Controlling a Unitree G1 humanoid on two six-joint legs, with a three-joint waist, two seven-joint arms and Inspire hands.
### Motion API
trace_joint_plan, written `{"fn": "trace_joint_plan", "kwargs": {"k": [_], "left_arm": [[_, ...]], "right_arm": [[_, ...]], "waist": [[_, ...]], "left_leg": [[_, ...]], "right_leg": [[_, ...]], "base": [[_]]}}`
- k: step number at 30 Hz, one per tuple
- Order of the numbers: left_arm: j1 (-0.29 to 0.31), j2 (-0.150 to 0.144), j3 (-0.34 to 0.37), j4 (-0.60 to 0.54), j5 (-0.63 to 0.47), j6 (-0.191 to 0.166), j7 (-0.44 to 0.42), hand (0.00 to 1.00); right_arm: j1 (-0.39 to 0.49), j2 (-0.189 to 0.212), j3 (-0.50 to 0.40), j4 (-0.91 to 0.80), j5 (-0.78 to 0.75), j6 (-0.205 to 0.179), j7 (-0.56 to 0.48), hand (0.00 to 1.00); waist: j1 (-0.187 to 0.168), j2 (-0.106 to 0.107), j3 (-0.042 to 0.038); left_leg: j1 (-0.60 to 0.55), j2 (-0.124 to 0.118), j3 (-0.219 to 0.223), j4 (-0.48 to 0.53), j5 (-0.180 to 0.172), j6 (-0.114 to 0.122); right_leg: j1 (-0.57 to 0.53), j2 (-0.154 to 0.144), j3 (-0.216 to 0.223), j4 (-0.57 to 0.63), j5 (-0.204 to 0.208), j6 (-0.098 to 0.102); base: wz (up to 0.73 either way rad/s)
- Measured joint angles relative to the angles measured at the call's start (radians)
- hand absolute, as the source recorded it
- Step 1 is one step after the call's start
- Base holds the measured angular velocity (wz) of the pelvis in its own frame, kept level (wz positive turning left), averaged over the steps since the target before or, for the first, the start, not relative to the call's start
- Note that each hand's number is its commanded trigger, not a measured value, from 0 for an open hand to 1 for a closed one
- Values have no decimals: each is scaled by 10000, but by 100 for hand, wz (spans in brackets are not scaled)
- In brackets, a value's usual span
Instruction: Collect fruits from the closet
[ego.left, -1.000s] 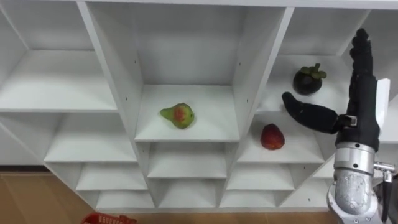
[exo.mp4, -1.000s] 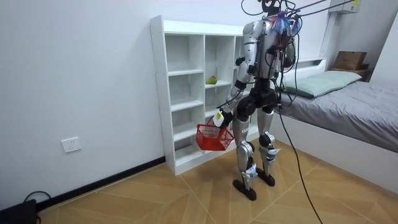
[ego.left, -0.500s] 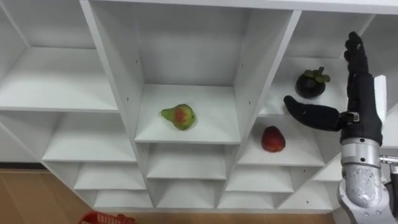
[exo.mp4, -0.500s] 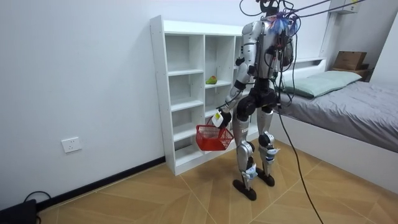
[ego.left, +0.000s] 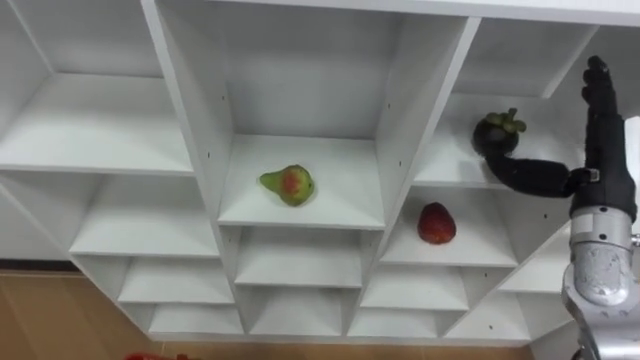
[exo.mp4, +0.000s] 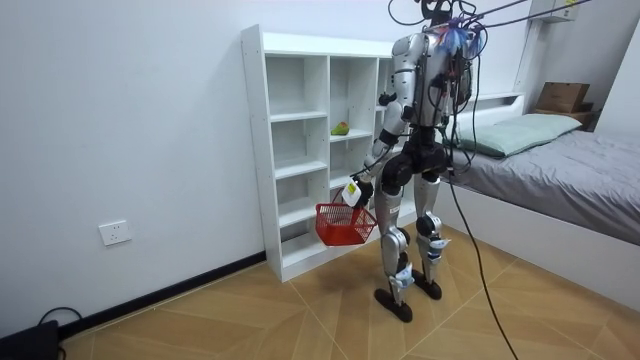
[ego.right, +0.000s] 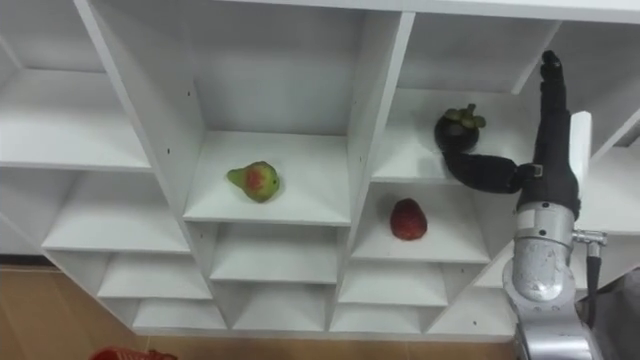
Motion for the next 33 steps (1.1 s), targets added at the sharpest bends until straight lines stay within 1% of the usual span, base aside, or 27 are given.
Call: {"fn": "trace_joint_plan", "kwargs": {"k": [5,9,14,17,19,26,28,33], "left_arm": [[-4,0,48,0,47,186,-91,100],[2,5,137,1,288,314,-211,100],[66,38,135,0,352,501,-250,100],[76,40,134,0,593,555,-246,100],[141,41,132,-182,811,663,-239,100],[246,40,135,-614,924,733,-214,100],[237,36,131,-710,910,732,-274,100],[215,32,129,-788,892,730,-297,100]], "right_arm": [[-15,1,9,20,-118,256,18,0],[-64,1,7,20,-205,308,17,0],[-450,0,9,236,-179,417,-6,0],[-612,0,11,264,-159,529,-1,0],[-659,0,13,264,-172,567,37,0],[-732,-1,14,278,-241,618,387,0],[-894,-5,19,278,-242,715,584,0],[-1014,-5,42,277,-235,741,737,0]], "waist": [[-2,-56,-10],[1,-76,-3],[25,-81,0],[23,-82,0],[36,-80,0],[34,-46,5],[59,10,9],[82,67,2]], "left_leg": [[-29,-12,-88,25,5,3],[-57,-15,-183,27,6,3],[-78,-14,-201,39,7,2],[-99,-14,-202,88,7,2],[-153,-17,-218,124,7,1],[-176,-12,-235,104,9,-2],[-170,-16,-222,108,9,-2],[-158,-14,-234,115,15,-6]], "right_leg": [[2,-16,-122,-1,0,0],[-6,-15,-144,-10,0,0],[-19,-10,-141,-10,0,0],[-17,-12,-141,-7,0,0],[-38,-15,-149,-7,1,-1],[-37,-27,-246,8,2,-4],[-26,-29,-261,8,4,-6],[-6,-39,-381,-1,4,-6]], "base": [[5],[3],[0],[0],[0],[0],[0],[3]]}}
